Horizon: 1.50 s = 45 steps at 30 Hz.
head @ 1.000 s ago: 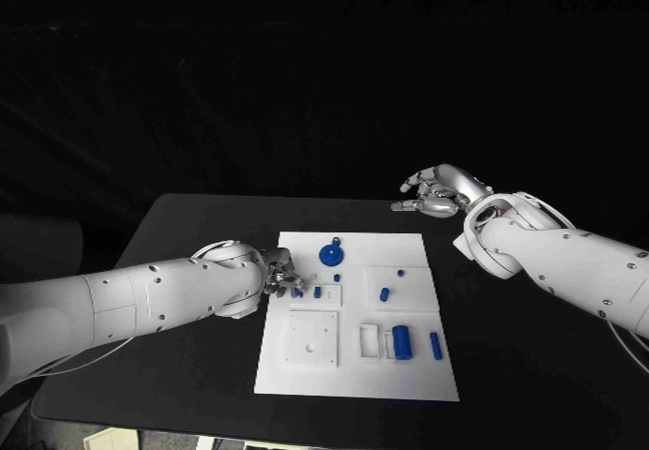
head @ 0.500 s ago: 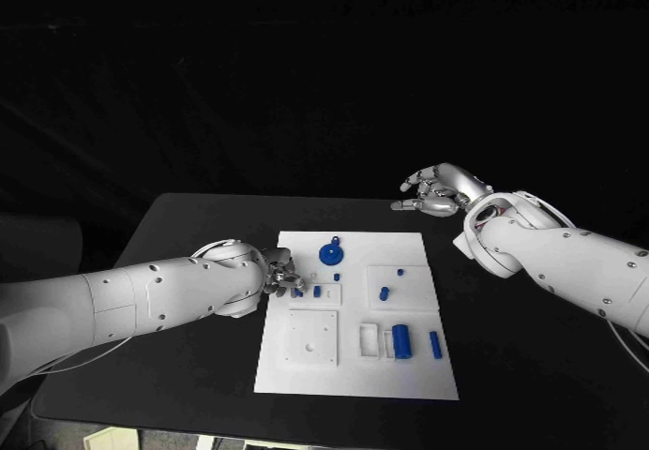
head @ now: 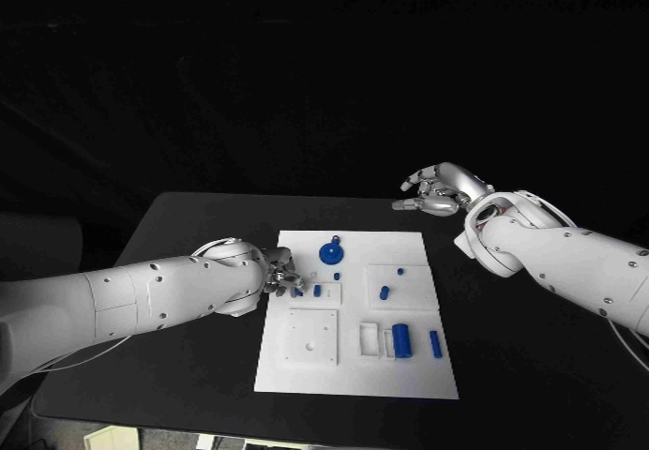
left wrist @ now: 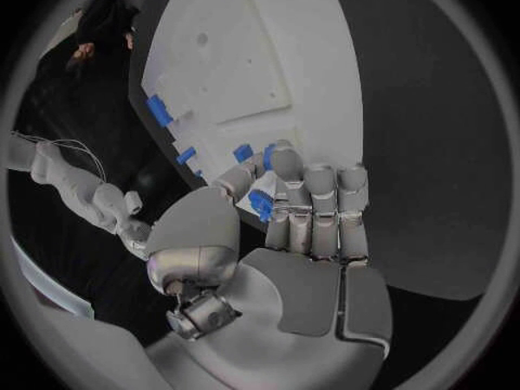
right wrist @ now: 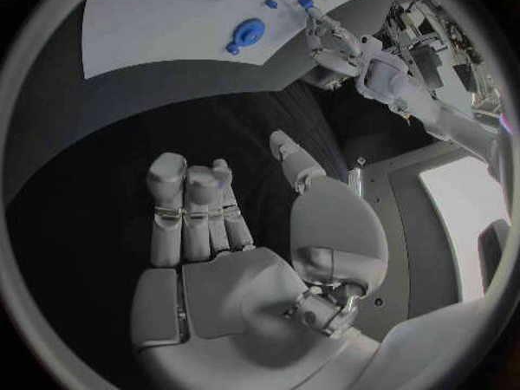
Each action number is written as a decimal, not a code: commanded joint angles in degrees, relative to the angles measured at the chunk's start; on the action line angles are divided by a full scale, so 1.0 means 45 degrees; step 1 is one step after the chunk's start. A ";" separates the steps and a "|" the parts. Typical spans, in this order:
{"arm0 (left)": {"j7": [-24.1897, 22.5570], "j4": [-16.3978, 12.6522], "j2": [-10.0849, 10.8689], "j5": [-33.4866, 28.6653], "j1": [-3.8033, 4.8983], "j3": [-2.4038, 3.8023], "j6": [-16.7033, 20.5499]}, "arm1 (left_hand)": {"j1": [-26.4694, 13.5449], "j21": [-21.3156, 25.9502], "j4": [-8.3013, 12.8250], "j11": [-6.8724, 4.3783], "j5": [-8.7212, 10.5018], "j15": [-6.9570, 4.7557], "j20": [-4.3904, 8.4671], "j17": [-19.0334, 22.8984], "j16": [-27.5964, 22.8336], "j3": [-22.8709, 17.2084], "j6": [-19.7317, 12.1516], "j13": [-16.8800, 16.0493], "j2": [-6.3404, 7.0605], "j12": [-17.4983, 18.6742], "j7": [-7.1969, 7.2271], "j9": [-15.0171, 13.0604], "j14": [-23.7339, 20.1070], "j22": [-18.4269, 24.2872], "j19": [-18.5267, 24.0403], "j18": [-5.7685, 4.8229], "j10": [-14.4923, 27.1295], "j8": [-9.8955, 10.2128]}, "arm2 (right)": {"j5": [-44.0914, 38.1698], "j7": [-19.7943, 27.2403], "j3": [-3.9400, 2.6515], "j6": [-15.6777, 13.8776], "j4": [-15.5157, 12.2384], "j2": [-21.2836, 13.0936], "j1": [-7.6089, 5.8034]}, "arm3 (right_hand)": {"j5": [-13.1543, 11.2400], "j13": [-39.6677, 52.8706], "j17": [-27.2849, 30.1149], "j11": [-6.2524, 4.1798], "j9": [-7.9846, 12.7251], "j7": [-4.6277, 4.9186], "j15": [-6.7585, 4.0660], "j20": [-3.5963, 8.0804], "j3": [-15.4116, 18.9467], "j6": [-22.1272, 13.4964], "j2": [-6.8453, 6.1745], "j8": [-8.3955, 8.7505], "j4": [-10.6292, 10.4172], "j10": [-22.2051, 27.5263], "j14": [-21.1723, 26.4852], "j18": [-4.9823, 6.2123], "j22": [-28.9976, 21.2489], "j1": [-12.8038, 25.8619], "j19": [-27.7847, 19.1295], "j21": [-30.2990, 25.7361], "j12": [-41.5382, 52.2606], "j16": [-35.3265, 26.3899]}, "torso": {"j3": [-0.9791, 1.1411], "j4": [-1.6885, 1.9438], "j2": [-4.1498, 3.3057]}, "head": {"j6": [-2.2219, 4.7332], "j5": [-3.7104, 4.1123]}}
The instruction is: Assemble the parts on the task board
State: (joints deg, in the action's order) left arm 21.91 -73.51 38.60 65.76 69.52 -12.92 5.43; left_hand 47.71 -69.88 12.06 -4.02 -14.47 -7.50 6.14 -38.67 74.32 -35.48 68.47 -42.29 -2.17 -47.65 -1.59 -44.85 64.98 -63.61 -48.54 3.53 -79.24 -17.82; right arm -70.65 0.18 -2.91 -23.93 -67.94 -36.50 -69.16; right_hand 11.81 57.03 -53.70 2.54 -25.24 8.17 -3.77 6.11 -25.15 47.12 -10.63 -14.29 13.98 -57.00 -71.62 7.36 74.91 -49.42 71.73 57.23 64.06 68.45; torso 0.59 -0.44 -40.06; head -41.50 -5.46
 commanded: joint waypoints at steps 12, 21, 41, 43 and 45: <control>0.0057 0.0181 -0.0124 0.0486 -0.0050 -0.0050 -0.0571 | 0.0172 -0.0065 0.0070 -0.0295 -0.0026 -0.0417 0.1859 -0.0016 0.0024 -0.0083 0.0265 -0.0022 -0.0026 -0.0048 0.0208 -0.0009 0.0326 0.0018 -0.0071 0.0206 -0.0204 -0.0033 | -0.0022 0.0058 -0.0006 0.0139 -0.0052 -0.0001 0.0006 | 0.0076 -0.0026 0.0018 0.0022 0.0006 0.0228 0.0009 0.0069 0.0017 -0.0098 0.0155 -0.0057 -0.0068 0.0034 0.0046 0.1697 0.0100 -0.0008 0.0002 -0.0080 0.0048 -0.0055 | 0.0004 -0.0020 -0.0009 | 0.0003 0.0001; 0.0101 0.0223 -0.0210 0.0404 -0.0074 -0.0061 -0.0798 | 0.0120 -0.0073 0.0029 -0.0272 0.0137 -0.0406 0.1850 -0.0009 -0.0005 -0.0051 0.0234 -0.0029 0.0016 -0.0027 0.0190 0.0000 0.0303 0.0039 -0.0050 0.0195 -0.0183 -0.0019 | -0.0020 0.0062 -0.0006 0.0142 -0.0052 0.0013 0.0006 | 0.0072 -0.0033 0.0018 0.0023 0.0006 0.0229 0.0009 0.0068 0.0022 -0.0099 0.0159 -0.0057 -0.0077 0.0037 0.0046 0.1697 0.0101 0.0001 0.0004 -0.0083 0.0053 -0.0056 | 0.0024 -0.0011 -0.0010 | -0.0023 0.0021; 0.0094 0.0043 -0.0173 0.0399 -0.0080 -0.0149 -0.0845 | 0.0101 -0.0105 -0.0017 -0.0264 0.0469 -0.0404 0.1854 -0.0019 -0.0007 -0.0006 0.0261 -0.0056 0.0151 -0.0027 0.0192 0.0002 0.0317 0.0076 -0.0036 0.0201 -0.0209 -0.0038 | -0.0014 0.0061 -0.0006 0.0139 -0.0082 -0.0006 0.0006 | 0.0068 -0.0046 0.0018 0.0023 0.0007 0.0229 0.0009 0.0068 0.0029 -0.0100 0.0160 -0.0057 -0.0089 0.0040 0.0046 0.1697 0.0105 0.0012 0.0005 -0.0088 0.0062 -0.0057 | 0.0018 -0.0008 -0.0006 | -0.0072 0.0042; 0.0050 0.0042 -0.0163 0.0395 -0.0081 -0.0153 -0.0813 | 0.0069 -0.0110 -0.0058 -0.0254 0.0513 -0.0404 0.1854 -0.0017 -0.0018 0.0023 0.0251 -0.0057 0.0261 -0.0016 0.0185 0.0010 0.0312 0.0090 -0.0032 0.0201 -0.0209 -0.0031 | -0.0014 0.0061 -0.0006 0.0141 -0.0082 -0.0008 0.0006 | 0.0068 -0.0048 0.0018 0.0023 0.0007 0.0229 0.0009 0.0068 0.0030 -0.0100 0.0160 -0.0057 -0.0091 0.0041 0.0046 0.1697 0.0105 0.0013 0.0005 -0.0089 0.0063 -0.0057 | 0.0022 -0.0011 -0.0001 | -0.0071 0.0043; 0.0027 0.0041 -0.0151 0.0393 -0.0081 -0.0157 -0.0741 | 0.0026 -0.0111 -0.0137 -0.0244 0.0568 -0.0405 0.1854 -0.0015 -0.0028 0.0047 0.0238 -0.0056 0.0385 -0.0004 0.0178 0.0022 0.0309 0.0109 -0.0028 0.0203 -0.0214 -0.0019 | -0.0014 0.0061 -0.0005 0.0139 -0.0081 -0.0011 0.0006 | 0.0068 -0.0049 0.0018 0.0023 0.0007 0.0229 0.0009 0.0068 0.0030 -0.0100 0.0160 -0.0057 -0.0092 0.0041 0.0046 0.1697 0.0105 0.0014 0.0005 -0.0090 0.0064 -0.0057 | 0.0021 -0.0011 0.0000 | -0.0070 0.0043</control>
State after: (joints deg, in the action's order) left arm 21.93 -73.04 38.08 67.39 69.80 -13.16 3.89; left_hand 47.80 -70.10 11.81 -4.36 -12.13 -7.96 6.14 -38.66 74.32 -35.25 68.92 -42.48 -0.86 -47.65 -1.12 -44.83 65.28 -63.17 -48.54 3.53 -79.43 -17.63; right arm -70.62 0.19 -2.91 -23.89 -68.21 -36.52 -69.15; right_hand 11.77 56.88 -53.70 2.54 -25.24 8.29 -3.77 6.11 -24.99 47.24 -10.63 -14.29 13.82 -57.00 -71.62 7.36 74.95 -49.42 71.73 57.07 64.05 68.45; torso 0.70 -0.51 -40.07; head -41.81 -5.28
